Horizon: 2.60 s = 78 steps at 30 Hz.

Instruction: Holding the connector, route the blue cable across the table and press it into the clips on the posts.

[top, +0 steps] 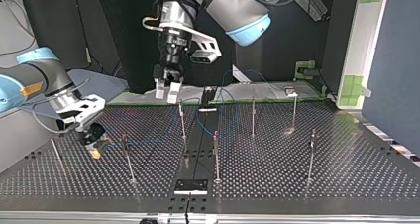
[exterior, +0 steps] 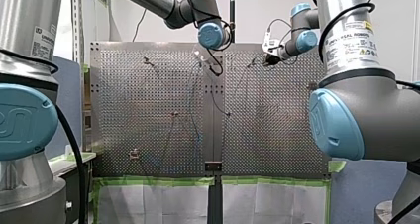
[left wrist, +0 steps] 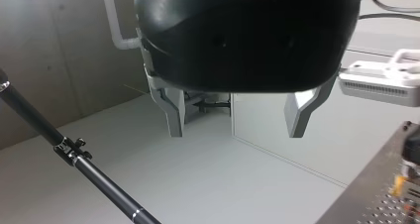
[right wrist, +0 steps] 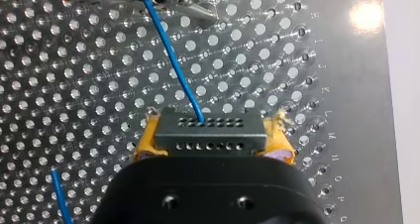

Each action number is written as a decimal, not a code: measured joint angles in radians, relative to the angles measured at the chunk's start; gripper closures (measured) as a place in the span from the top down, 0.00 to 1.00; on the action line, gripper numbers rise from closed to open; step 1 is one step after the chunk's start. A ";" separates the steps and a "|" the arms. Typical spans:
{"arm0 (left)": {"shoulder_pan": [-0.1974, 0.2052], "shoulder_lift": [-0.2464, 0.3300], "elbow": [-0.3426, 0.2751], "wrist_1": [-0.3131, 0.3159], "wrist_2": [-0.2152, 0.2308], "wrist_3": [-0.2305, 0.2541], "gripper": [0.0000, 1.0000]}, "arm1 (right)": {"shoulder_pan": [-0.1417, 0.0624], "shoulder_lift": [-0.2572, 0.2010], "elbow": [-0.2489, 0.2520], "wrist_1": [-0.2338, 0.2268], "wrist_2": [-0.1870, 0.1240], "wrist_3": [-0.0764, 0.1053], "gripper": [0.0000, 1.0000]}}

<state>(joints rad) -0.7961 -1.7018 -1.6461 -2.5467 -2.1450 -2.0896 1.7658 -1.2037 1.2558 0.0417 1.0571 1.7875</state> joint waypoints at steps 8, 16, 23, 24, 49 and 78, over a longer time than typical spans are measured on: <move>0.000 0.000 -0.070 0.071 0.005 0.002 1.00 | 0.002 0.000 0.000 0.001 0.000 0.000 0.00; 0.000 0.000 -0.143 0.143 0.021 0.022 1.00 | 0.003 0.001 0.000 0.002 0.000 0.000 0.00; 0.000 0.000 -0.200 0.201 0.021 0.076 1.00 | 0.003 0.001 0.000 0.003 0.000 -0.001 0.00; 0.000 0.000 -0.211 0.211 0.023 0.084 1.00 | 0.003 0.001 0.000 0.003 0.000 -0.001 0.00; 0.000 0.000 -0.429 0.429 0.064 0.126 1.00 | 0.006 0.002 0.001 0.004 0.004 -0.002 0.00; 0.000 0.000 -0.678 0.678 0.064 0.126 1.00 | 0.011 0.002 0.011 0.004 0.008 -0.005 0.00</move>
<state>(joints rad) -0.7965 -1.7021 -2.3242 -1.8683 -2.0808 -1.9634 1.7769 -1.2021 1.2669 0.0458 1.0651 1.7828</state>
